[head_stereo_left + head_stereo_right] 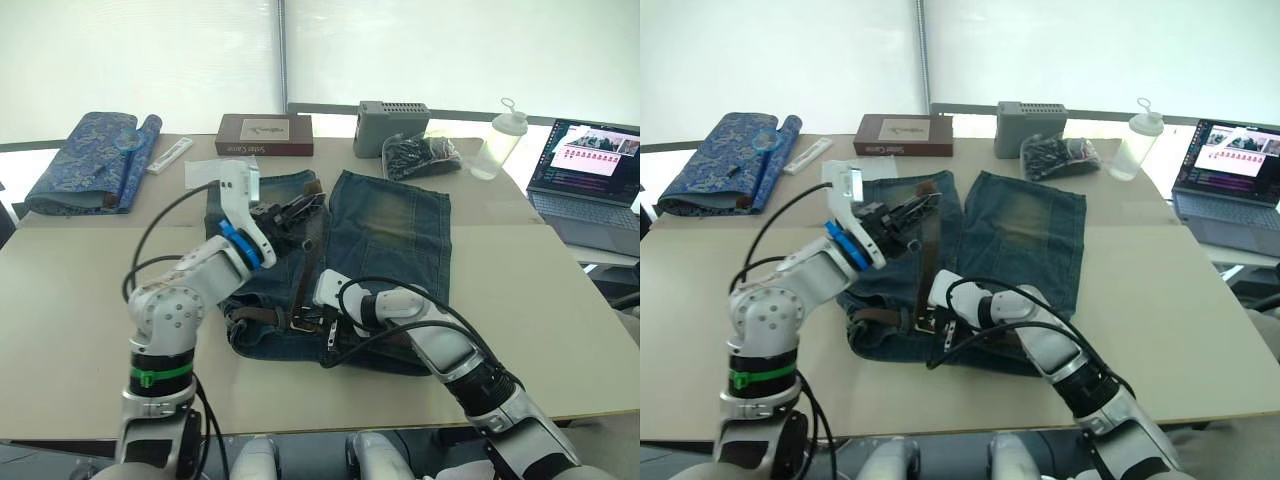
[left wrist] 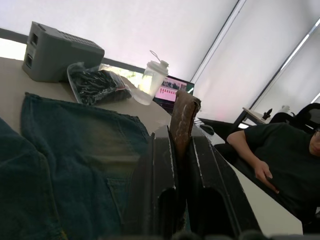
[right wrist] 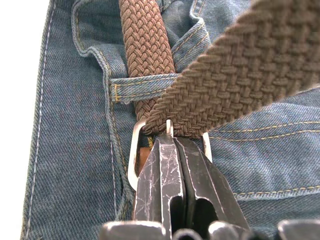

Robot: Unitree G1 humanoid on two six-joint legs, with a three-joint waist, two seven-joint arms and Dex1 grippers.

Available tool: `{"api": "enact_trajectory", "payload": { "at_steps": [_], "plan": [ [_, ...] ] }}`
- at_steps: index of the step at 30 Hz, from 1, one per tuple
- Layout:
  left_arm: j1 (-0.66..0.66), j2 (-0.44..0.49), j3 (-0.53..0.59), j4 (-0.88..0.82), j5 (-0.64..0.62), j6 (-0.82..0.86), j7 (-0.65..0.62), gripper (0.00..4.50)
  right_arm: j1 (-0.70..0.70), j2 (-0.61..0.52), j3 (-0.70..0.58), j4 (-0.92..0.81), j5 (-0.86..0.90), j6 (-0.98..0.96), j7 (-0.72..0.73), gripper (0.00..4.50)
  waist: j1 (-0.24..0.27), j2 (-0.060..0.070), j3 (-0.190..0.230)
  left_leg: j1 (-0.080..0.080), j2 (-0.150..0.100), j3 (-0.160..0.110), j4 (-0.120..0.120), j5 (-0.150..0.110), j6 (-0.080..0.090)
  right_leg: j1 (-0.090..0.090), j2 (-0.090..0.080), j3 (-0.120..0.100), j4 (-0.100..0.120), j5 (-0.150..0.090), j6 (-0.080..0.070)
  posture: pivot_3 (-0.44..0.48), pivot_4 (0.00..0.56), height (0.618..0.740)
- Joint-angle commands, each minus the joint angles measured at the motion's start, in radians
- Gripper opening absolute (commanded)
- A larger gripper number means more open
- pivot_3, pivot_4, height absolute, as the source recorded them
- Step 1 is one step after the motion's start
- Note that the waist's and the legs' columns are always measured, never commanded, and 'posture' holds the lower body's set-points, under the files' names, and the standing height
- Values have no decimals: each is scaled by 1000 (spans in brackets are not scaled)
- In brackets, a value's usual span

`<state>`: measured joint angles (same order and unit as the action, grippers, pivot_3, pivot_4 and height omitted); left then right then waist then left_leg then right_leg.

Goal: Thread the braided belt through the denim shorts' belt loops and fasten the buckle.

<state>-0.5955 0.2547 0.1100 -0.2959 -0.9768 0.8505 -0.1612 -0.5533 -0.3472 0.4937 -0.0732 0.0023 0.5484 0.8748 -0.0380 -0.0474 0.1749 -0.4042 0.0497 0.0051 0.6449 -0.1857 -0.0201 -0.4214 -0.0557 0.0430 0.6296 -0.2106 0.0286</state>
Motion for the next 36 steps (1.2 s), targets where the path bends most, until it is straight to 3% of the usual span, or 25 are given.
{"api": "enact_trajectory", "payload": {
  "at_steps": [1,6,10,13,20,23,31,36],
  "plan": [
    [9,-78,-13,3,9,-28,28,0,62,27,39,102,-6,53,-15,47,-5,1,-2,0,0,0,-1,0,0,0,0,0,0,0,0,0,150,718],
    [55,-114,-32,-1,47,-27,24,0,104,68,-38,89,32,32,-56,47,-11,1,-2,2,0,-3,-2,0,0,0,2,1,1,0,0,0,150,718],
    [94,-94,-43,-4,91,-35,1,0,162,90,-221,-57,172,129,-87,47,-4,2,-2,0,0,-4,-2,0,0,-1,3,1,0,0,0,0,150,718],
    [103,-74,-71,-7,144,-54,-27,0,207,76,-343,-204,291,239,-103,814,6,2,-2,-4,-1,-4,-2,0,0,-3,2,1,-1,0,0,0,150,718],
    [110,-4,-218,-18,361,-173,-120,0,201,85,-640,-463,597,624,-218,3262,23,3,-1,-12,-2,-3,-2,0,0,-8,0,0,-5,-1,1,0,150,718],
    [115,7,-258,-13,423,-225,-156,0,157,100,-720,-505,658,728,-300,3262,21,4,0,-13,-2,-3,-2,0,0,-9,0,0,-4,-1,1,0,150,718],
    [85,-39,-227,25,447,-219,-167,0,153,-123,-565,-622,587,684,-353,3262,24,4,0,-20,-3,-3,-2,0,0,-16,-1,0,-4,1,6,0,150,718],
    [65,-54,-218,35,459,-206,-185,0,125,-55,-503,-609,597,712,-434,3262,19,4,0,-21,-3,-3,-2,0,0,-16,-1,0,-4,2,8,0,150,718]
  ]
}}
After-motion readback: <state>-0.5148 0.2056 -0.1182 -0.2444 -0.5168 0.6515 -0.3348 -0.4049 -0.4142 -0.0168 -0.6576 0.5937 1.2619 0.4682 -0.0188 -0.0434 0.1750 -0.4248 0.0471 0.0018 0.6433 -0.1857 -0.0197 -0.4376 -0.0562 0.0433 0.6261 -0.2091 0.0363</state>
